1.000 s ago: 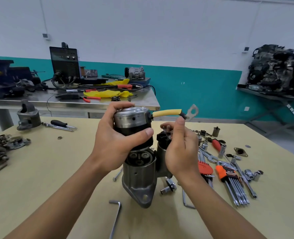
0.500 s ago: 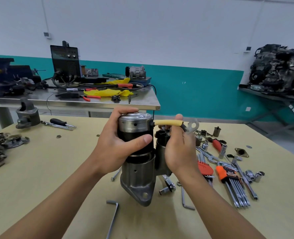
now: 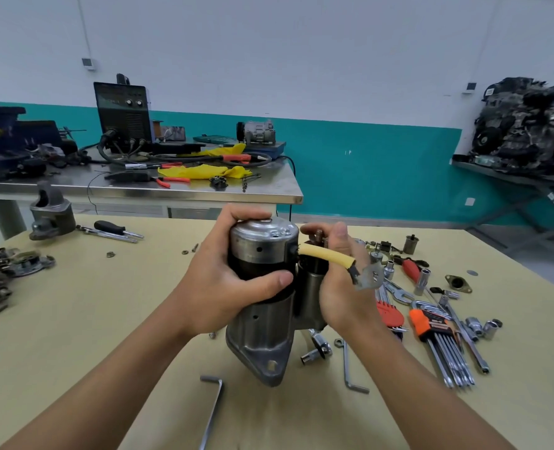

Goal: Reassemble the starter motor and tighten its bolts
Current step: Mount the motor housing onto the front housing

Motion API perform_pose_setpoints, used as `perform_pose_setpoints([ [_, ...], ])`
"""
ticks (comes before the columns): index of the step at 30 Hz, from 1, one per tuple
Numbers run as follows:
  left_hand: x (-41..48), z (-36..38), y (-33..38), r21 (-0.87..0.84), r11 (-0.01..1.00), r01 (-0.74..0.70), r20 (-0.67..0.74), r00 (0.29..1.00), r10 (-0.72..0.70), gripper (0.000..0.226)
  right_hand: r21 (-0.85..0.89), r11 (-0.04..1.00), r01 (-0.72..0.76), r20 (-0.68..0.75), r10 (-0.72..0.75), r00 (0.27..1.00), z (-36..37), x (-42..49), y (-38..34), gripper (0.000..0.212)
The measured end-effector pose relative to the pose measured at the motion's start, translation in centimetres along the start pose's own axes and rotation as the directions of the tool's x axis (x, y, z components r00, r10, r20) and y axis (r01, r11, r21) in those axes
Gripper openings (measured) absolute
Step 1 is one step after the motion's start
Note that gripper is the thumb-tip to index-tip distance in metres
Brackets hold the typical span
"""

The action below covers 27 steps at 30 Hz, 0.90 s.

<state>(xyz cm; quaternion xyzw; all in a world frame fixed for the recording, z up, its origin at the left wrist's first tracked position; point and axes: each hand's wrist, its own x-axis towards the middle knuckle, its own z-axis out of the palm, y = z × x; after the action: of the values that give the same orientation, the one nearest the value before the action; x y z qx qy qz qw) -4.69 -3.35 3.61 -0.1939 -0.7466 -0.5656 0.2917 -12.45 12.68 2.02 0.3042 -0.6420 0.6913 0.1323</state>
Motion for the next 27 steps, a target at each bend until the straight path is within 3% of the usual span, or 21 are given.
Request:
perform_pose_setpoints([
  [4, -0.6, 0.3, 0.0, 0.016, 1.000, -0.022, -0.031, 0.999, 0.022, 0.065, -0.097, 0.992, 0.081, -0.123, -0.092, 0.988, 0.6, -0.5, 0.4, 0.047],
  [9, -1.0, 0.7, 0.1, 0.031, 0.999, 0.020, -0.088, 0.996, -0.017, 0.068, -0.130, 0.988, 0.087, -0.141, -0.105, 0.984, 0.9, -0.8, -0.2, 0.050],
  [12, -0.8, 0.7, 0.2, 0.001, 0.998, 0.061, -0.098, 0.993, -0.061, 0.072, -0.086, 0.990, 0.114, -0.089, -0.122, 0.989, 0.8, -1.0, -0.9, 0.069],
  [16, -0.5, 0.0, 0.5, -0.059, 0.994, 0.088, -0.007, 0.996, -0.089, 0.069, -0.003, 0.995, 0.095, -0.035, -0.095, 0.995, 0.5, -0.9, -1.5, 0.092],
  [19, -0.1, -0.1, 0.5, -0.060, 0.993, 0.105, 0.009, 0.994, -0.104, 0.072, -0.037, 0.996, 0.078, -0.040, -0.080, 0.996, 0.4, -0.5, -1.4, 0.079],
  [27, -0.5, -0.1, 0.5, -0.210, 0.950, 0.231, 0.078, 0.973, -0.219, 0.070, -0.006, 0.999, -0.031, -0.085, 0.031, 0.996, 0.3, -0.6, -1.1, 0.074],
])
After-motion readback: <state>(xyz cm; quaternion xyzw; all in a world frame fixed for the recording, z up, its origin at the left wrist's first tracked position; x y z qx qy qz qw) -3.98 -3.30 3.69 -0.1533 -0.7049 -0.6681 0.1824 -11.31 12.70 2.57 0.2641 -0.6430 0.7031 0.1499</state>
